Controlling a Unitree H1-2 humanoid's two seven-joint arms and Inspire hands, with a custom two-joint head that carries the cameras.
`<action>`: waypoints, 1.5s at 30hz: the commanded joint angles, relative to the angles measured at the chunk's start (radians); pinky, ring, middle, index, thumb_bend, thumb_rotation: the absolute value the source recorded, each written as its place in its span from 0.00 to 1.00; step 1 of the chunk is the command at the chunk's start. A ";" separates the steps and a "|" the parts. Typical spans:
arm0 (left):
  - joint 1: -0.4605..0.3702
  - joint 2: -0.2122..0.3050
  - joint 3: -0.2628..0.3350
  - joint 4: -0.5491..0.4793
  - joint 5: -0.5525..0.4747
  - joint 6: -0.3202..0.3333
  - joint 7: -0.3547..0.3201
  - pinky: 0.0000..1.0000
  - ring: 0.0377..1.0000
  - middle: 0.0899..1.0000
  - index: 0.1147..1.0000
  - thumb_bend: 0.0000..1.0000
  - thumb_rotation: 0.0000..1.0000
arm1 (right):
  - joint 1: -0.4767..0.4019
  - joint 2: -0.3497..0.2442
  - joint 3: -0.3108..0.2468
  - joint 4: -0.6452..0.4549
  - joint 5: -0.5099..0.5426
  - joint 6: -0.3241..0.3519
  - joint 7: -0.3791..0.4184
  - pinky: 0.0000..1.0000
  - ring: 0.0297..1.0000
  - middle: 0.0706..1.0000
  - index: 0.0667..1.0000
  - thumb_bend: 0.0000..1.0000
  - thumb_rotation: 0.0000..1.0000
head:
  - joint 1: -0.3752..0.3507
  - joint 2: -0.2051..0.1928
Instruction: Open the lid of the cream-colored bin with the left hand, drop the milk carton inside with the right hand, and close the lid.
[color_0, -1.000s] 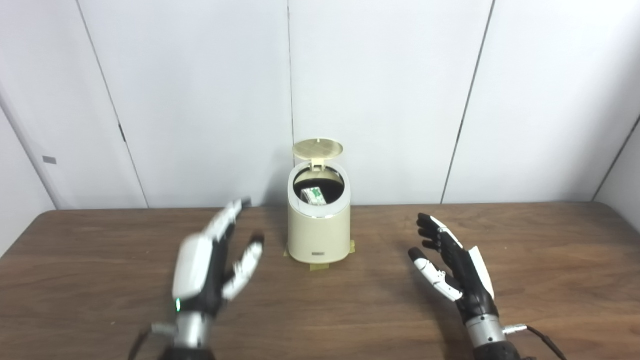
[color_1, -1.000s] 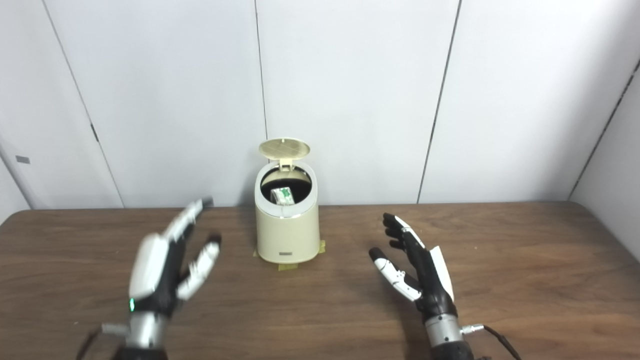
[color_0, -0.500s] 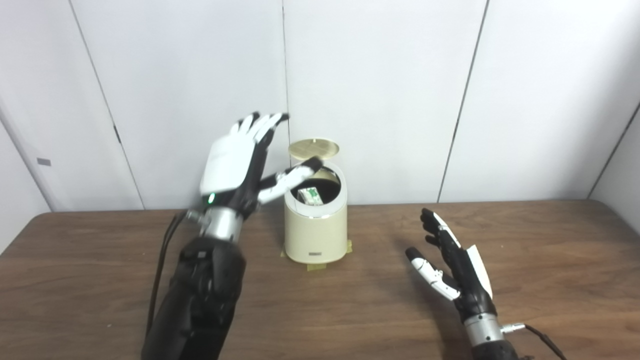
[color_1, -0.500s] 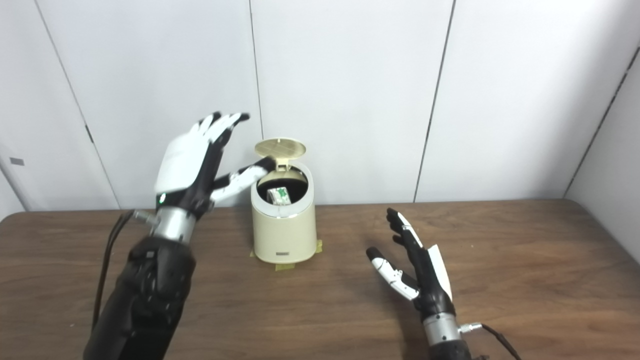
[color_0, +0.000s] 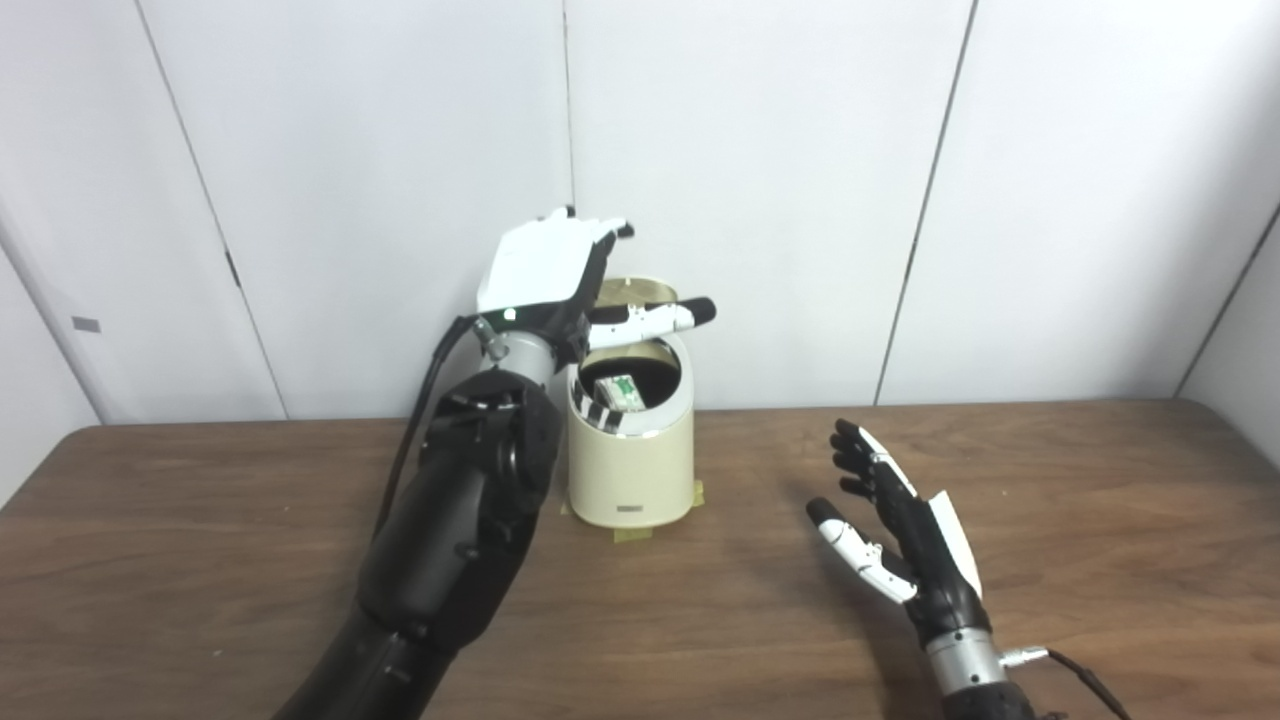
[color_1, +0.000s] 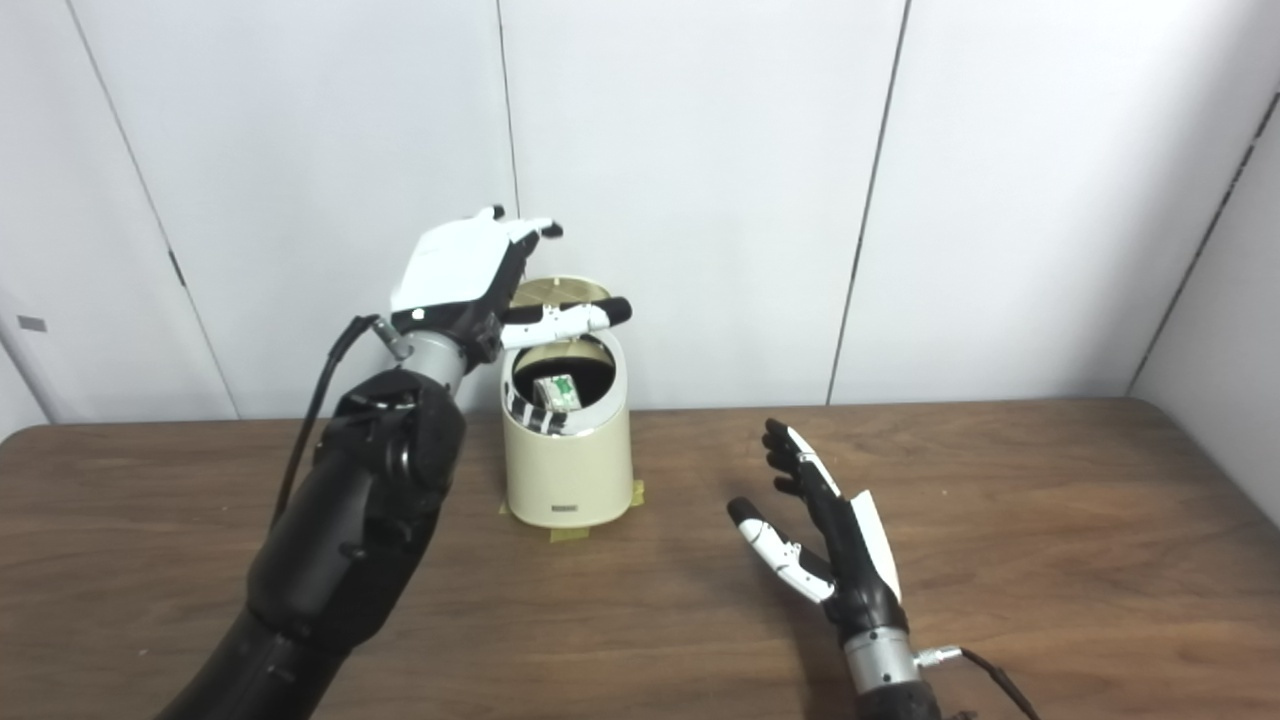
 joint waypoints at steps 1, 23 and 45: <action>-0.086 -0.016 0.005 0.014 0.038 0.004 0.010 1.00 1.00 0.89 0.86 0.97 1.00 | 0.027 0.020 0.014 0.000 -0.013 -0.028 -0.001 0.79 0.85 0.86 0.88 0.36 0.66 | 0.000 0.001; -0.018 -0.003 -0.022 0.003 -0.012 -0.006 0.065 1.00 1.00 0.88 0.85 0.98 1.00 | 0.024 0.040 -0.009 -0.005 -0.011 0.003 0.006 0.78 0.83 0.84 0.87 0.32 0.64 | -0.015 0.006; 0.130 0.031 -0.087 -0.033 0.013 -0.011 0.078 1.00 0.97 0.85 0.83 0.96 1.00 | 0.034 0.046 -0.007 -0.031 -0.025 0.027 -0.002 0.77 0.83 0.84 0.87 0.32 0.62 | -0.022 0.025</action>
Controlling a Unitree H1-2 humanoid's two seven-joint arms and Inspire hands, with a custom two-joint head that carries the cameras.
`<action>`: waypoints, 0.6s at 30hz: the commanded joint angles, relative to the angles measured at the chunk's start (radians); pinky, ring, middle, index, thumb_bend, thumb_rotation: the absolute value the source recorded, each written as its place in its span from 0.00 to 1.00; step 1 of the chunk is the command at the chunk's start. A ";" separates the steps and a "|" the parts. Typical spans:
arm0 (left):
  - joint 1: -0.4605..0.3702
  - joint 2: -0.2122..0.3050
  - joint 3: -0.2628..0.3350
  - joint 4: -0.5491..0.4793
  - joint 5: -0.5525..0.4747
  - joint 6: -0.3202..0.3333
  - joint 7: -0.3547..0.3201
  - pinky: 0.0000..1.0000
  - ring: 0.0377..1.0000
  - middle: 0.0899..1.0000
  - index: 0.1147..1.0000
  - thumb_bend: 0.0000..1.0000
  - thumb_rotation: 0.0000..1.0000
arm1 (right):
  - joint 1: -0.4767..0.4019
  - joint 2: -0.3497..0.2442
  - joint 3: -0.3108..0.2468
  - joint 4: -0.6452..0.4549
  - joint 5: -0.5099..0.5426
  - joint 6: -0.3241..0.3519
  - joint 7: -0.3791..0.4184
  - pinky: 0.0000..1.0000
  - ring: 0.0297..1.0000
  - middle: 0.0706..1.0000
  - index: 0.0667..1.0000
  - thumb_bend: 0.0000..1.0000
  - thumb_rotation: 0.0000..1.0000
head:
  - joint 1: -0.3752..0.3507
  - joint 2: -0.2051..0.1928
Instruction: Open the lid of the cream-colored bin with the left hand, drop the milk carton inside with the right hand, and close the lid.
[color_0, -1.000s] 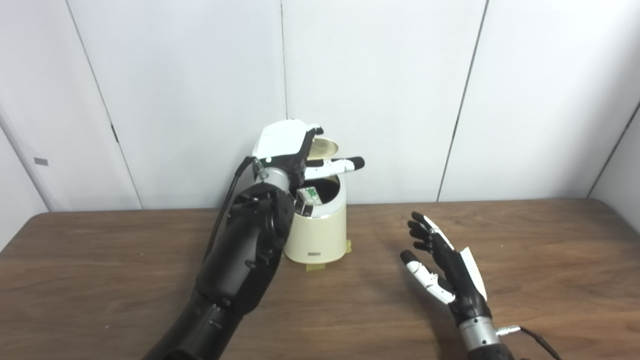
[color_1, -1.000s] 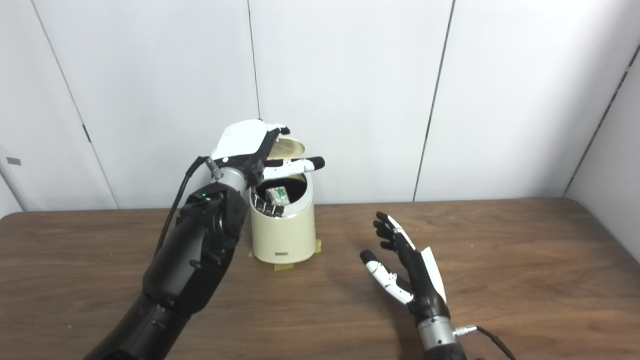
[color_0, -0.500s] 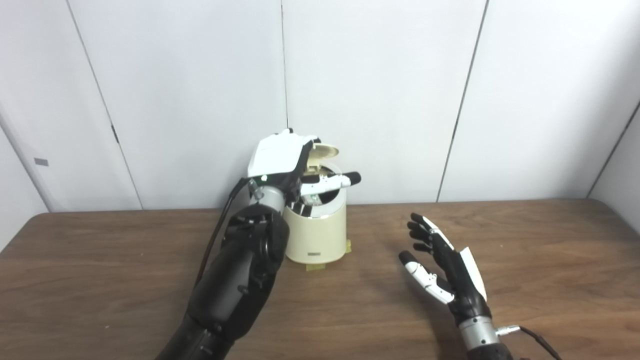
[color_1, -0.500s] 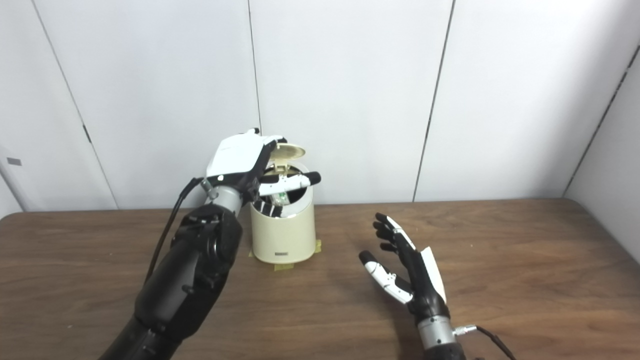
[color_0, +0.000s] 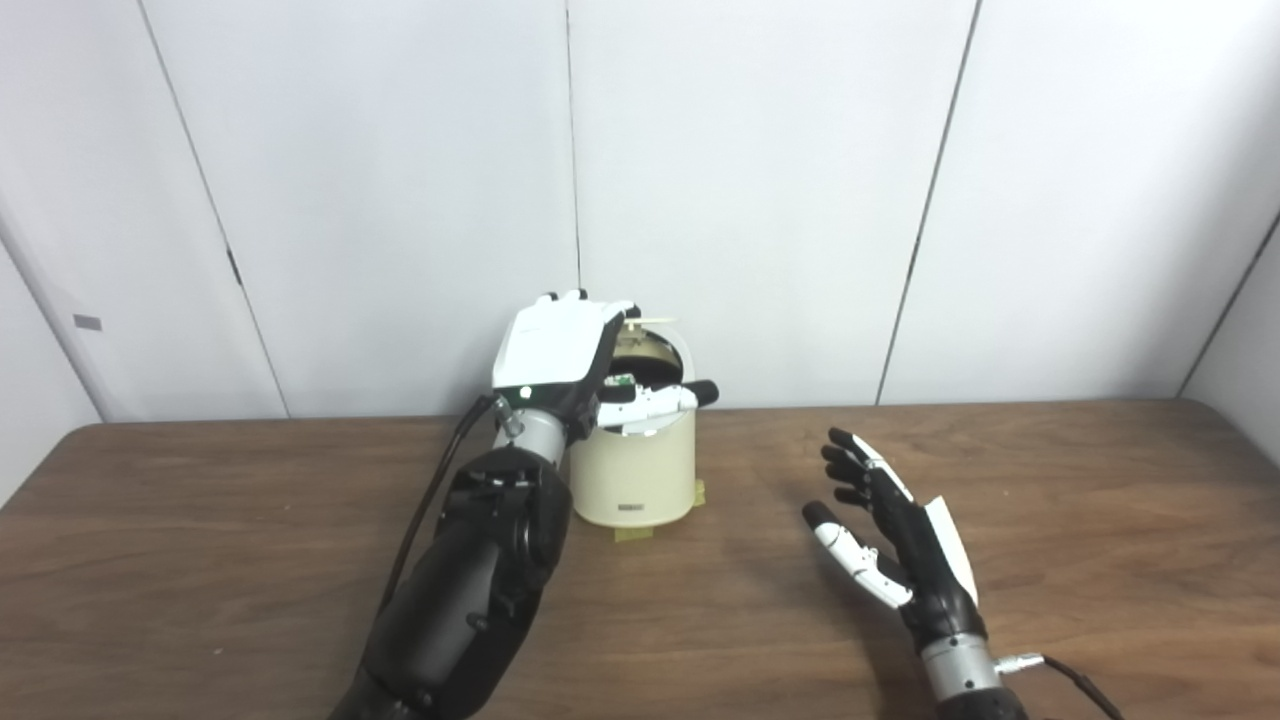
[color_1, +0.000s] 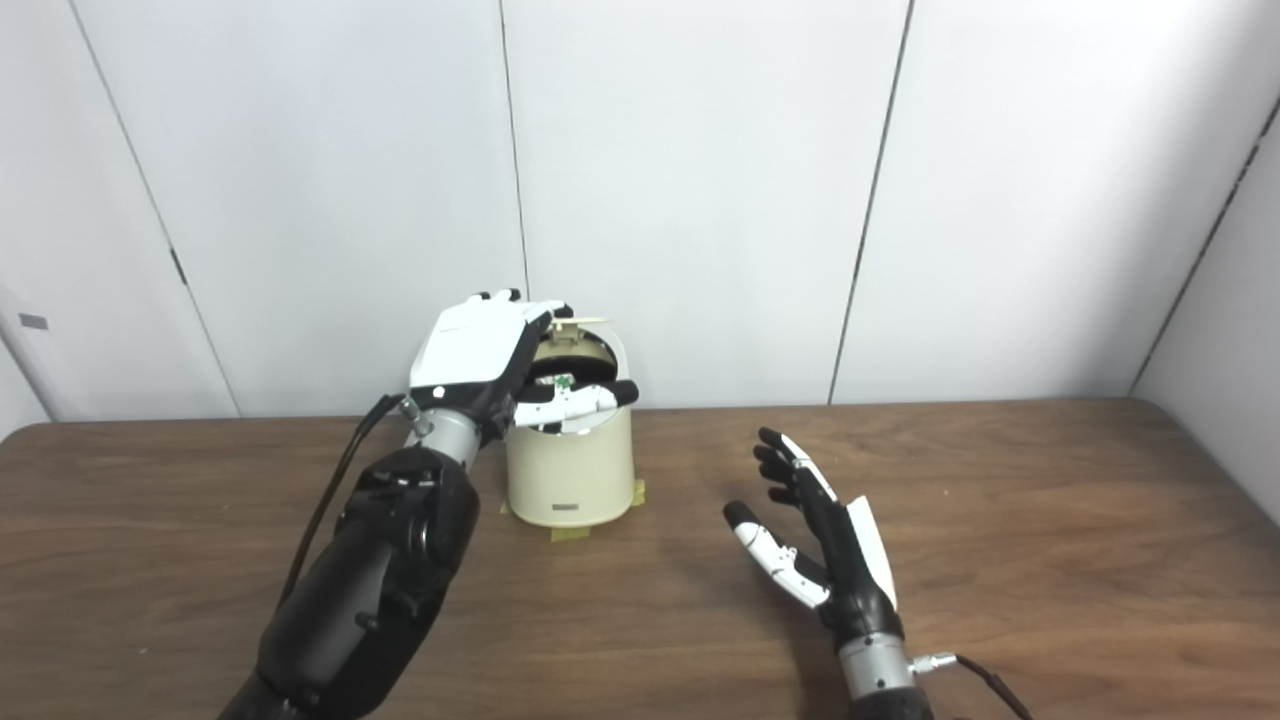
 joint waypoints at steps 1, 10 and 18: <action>-0.001 0.011 -0.006 -0.014 0.009 0.003 -0.015 1.00 0.97 0.85 0.84 0.97 1.00 | 0.022 0.020 0.007 -0.009 -0.007 -0.010 -0.007 0.77 0.83 0.84 0.87 0.33 0.63 | 0.000 0.006; 0.056 0.019 -0.018 -0.052 0.024 -0.012 -0.015 1.00 0.97 0.84 0.83 0.96 1.00 | 0.023 0.020 0.012 -0.018 -0.009 -0.004 0.001 0.78 0.84 0.84 0.87 0.35 0.65 | 0.002 0.006; 0.104 0.028 -0.051 -0.068 0.071 -0.024 -0.006 1.00 0.96 0.85 0.83 0.94 1.00 | 0.022 0.024 0.011 -0.015 -0.001 -0.008 0.007 0.78 0.84 0.84 0.87 0.36 0.66 | 0.003 0.009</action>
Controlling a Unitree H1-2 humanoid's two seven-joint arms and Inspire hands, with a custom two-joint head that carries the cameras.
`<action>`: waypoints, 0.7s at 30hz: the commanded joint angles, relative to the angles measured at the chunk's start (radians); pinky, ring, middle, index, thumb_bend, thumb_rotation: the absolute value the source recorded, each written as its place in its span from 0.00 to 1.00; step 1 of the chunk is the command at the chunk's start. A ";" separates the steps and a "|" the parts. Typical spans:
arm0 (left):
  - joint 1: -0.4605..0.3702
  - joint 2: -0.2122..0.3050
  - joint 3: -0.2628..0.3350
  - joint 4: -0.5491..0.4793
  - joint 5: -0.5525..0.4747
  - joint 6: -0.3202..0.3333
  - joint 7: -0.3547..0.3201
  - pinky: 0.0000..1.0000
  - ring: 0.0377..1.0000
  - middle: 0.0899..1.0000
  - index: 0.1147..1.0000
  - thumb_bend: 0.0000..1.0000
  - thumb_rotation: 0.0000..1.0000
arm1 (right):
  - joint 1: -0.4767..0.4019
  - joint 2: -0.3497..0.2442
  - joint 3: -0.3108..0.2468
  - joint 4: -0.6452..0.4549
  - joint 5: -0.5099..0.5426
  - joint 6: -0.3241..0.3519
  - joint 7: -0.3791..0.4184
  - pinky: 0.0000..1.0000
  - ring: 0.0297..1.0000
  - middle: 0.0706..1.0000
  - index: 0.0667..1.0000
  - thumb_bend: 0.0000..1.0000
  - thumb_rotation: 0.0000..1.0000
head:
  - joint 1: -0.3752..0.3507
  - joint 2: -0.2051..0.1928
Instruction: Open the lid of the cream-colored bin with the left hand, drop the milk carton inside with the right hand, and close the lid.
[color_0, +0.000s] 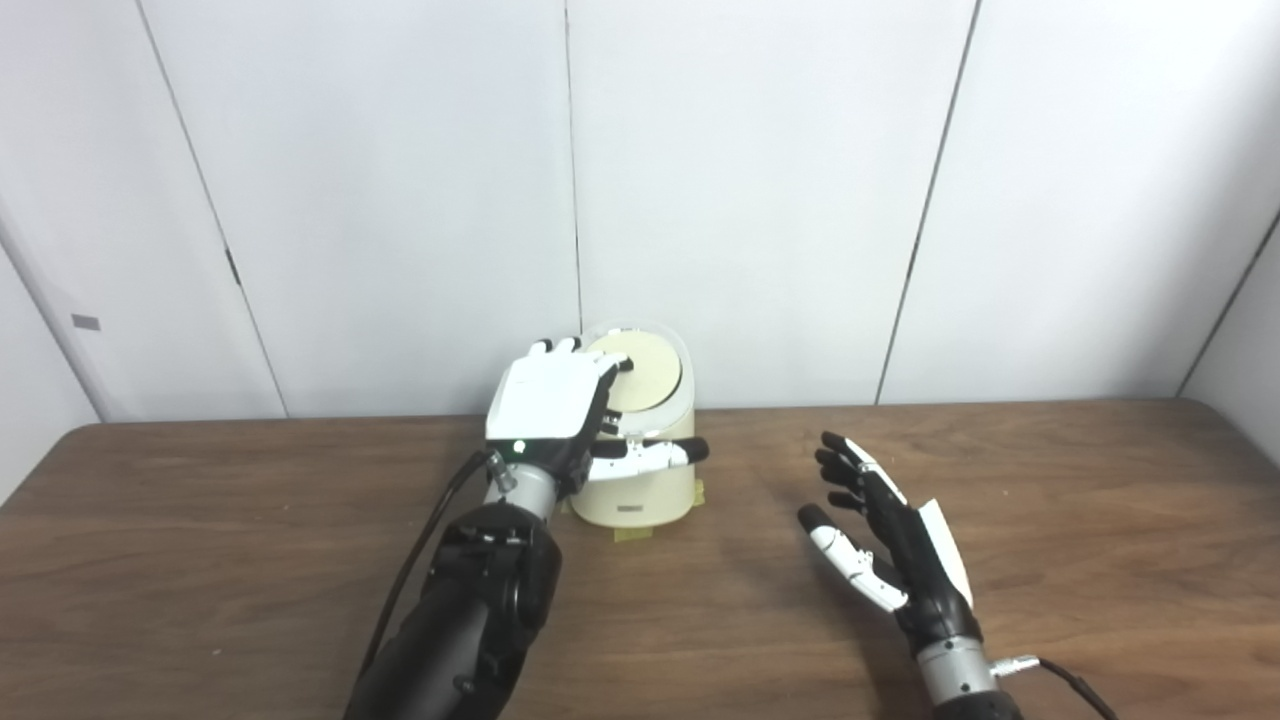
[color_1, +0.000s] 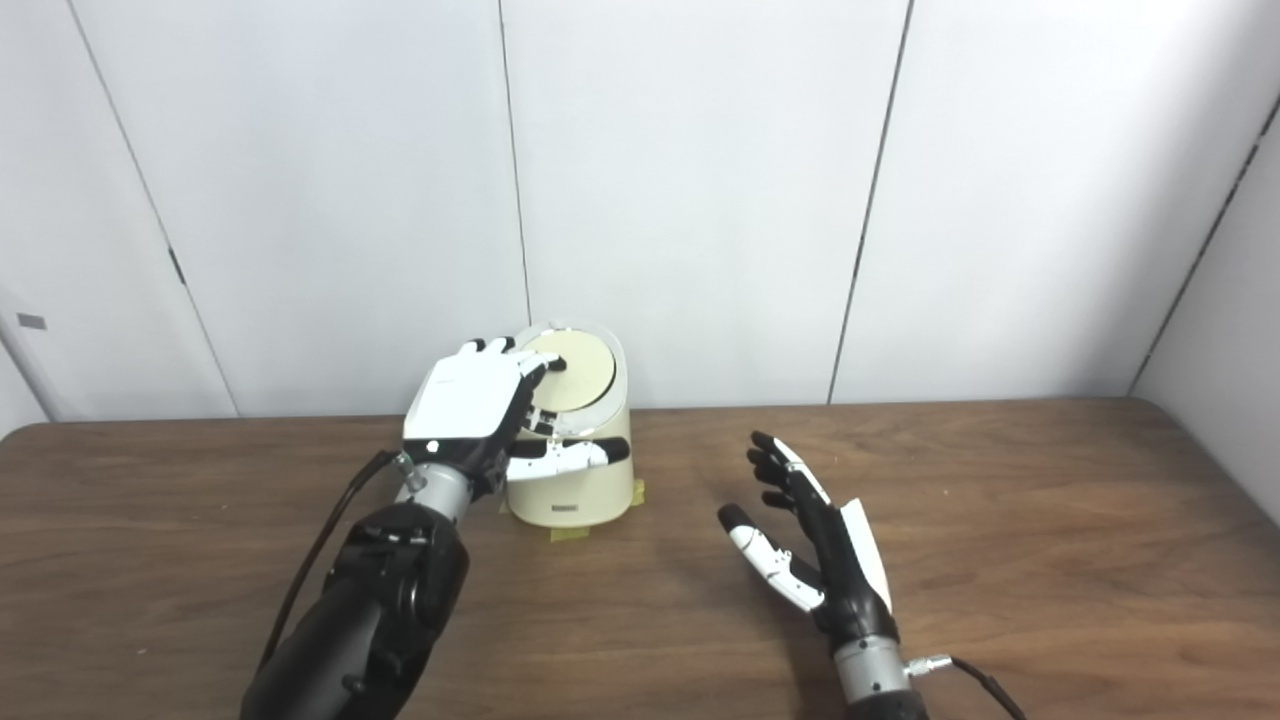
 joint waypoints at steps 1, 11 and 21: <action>0.002 0.006 -0.008 -0.017 0.018 -0.007 0.001 1.00 0.96 0.85 0.83 0.94 1.00 | 0.015 0.019 0.006 -0.001 0.004 -0.017 -0.003 0.78 0.84 0.84 0.87 0.36 0.66 | 0.000 0.001; 0.045 0.004 -0.011 -0.033 0.042 -0.031 0.019 1.00 0.96 0.85 0.81 0.89 0.94 | 0.015 0.023 0.006 -0.006 0.006 -0.009 0.001 0.78 0.84 0.84 0.87 0.34 0.64 | -0.002 0.003; 0.032 0.030 -0.054 0.009 0.125 -0.038 -0.053 1.00 0.96 0.84 0.81 0.91 0.95 | 0.013 0.031 0.003 -0.014 0.019 0.003 0.007 0.79 0.84 0.84 0.87 0.34 0.62 | -0.007 0.000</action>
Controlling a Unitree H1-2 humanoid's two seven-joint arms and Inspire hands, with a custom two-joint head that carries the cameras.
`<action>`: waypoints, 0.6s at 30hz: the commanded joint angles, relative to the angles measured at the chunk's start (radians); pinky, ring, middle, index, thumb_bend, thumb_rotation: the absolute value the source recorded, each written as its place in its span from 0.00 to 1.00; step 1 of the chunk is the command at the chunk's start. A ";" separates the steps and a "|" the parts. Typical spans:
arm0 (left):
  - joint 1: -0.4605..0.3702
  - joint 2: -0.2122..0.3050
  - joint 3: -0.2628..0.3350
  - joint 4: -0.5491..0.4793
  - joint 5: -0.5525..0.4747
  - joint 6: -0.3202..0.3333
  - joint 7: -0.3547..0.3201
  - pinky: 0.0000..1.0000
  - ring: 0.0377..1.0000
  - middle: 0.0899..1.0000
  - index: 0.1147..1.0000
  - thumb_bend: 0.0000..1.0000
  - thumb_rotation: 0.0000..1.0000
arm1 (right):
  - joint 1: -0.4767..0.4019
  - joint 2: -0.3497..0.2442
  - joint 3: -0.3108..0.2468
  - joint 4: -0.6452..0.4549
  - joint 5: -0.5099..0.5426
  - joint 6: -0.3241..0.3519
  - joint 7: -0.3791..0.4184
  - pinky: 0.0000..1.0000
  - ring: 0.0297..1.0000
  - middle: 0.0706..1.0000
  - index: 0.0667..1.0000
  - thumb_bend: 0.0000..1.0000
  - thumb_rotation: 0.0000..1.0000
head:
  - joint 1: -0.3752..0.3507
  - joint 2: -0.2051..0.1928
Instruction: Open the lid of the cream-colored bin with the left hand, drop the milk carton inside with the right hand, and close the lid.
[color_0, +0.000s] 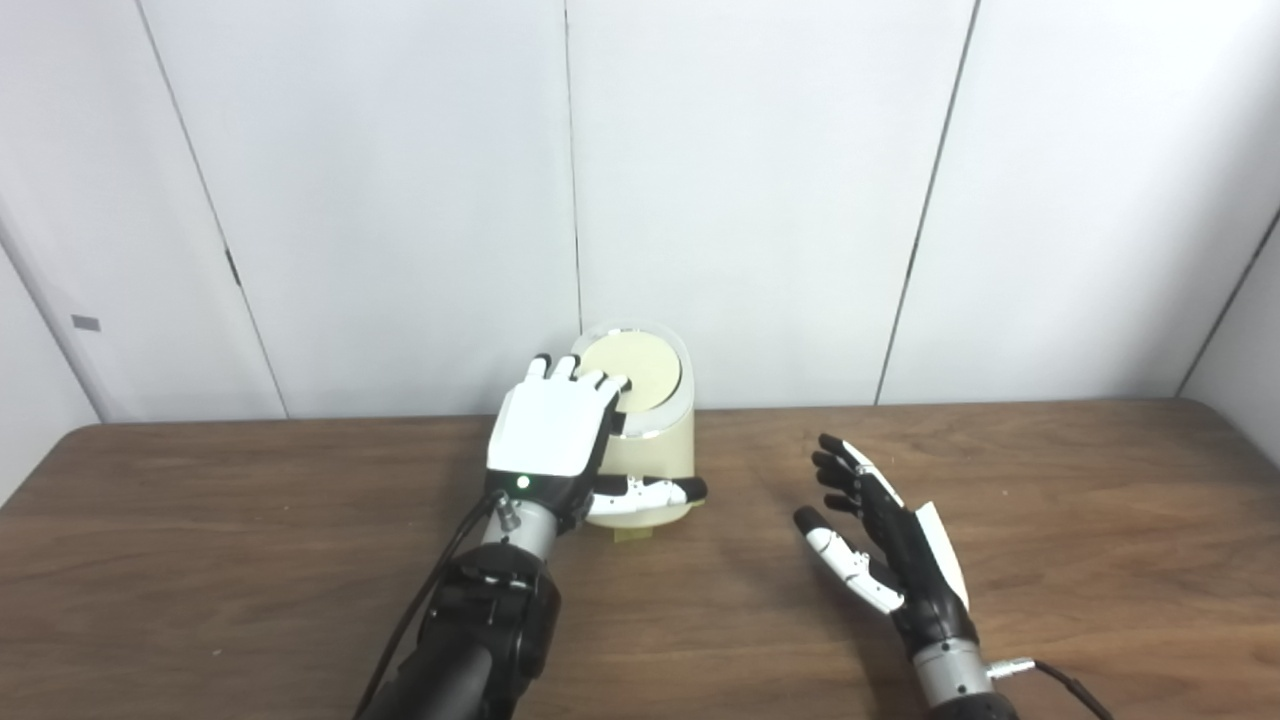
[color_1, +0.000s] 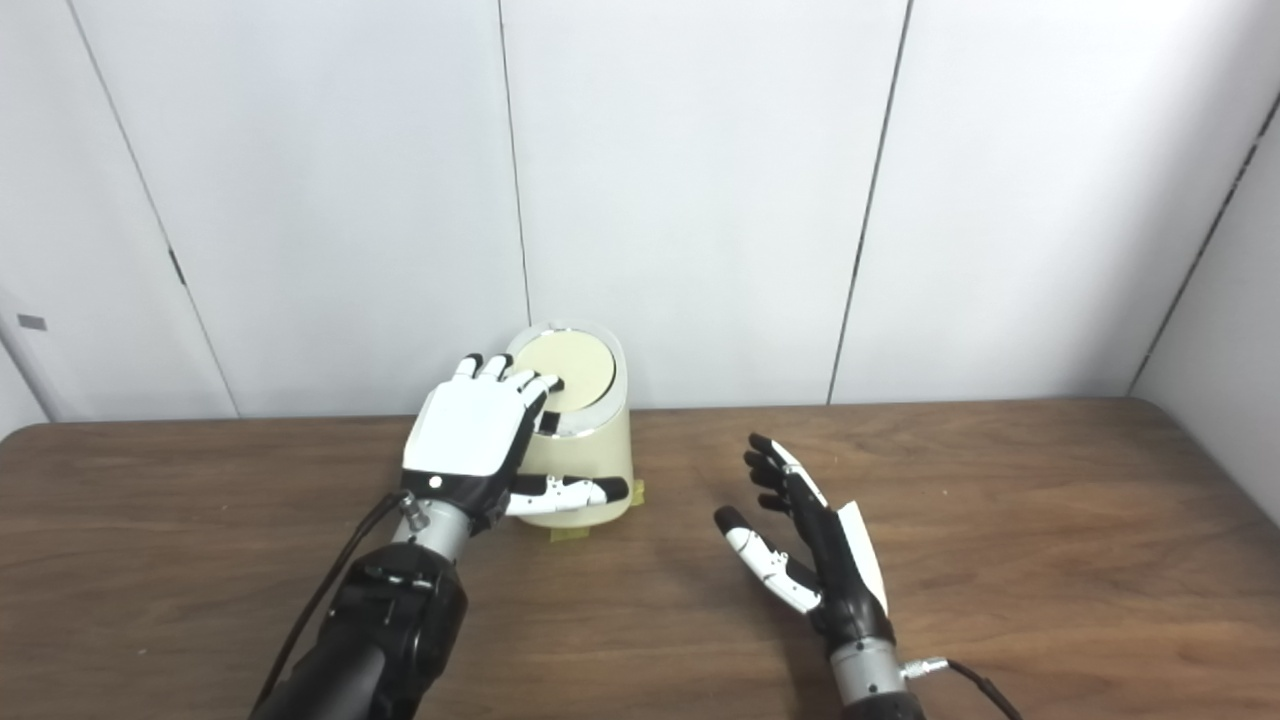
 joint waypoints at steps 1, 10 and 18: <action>-0.016 0.008 -0.011 0.035 0.008 -0.009 -0.053 1.00 0.95 0.84 0.80 0.91 0.95 | 0.010 0.019 0.005 -0.011 0.007 -0.009 0.000 0.79 0.84 0.85 0.87 0.34 0.62 | -0.001 0.000; -0.018 0.015 -0.011 0.075 0.012 -0.039 -0.056 1.00 0.90 0.77 0.74 0.96 0.96 | 0.013 0.017 0.003 -0.024 0.017 0.011 0.012 0.80 0.85 0.85 0.88 0.35 0.64 | -0.001 0.004; -0.017 0.027 -0.018 0.099 0.011 -0.059 -0.060 1.00 0.90 0.75 0.72 0.96 0.94 | 0.013 0.020 0.001 -0.030 0.024 0.019 0.016 0.81 0.85 0.85 0.87 0.36 0.64 | -0.002 0.006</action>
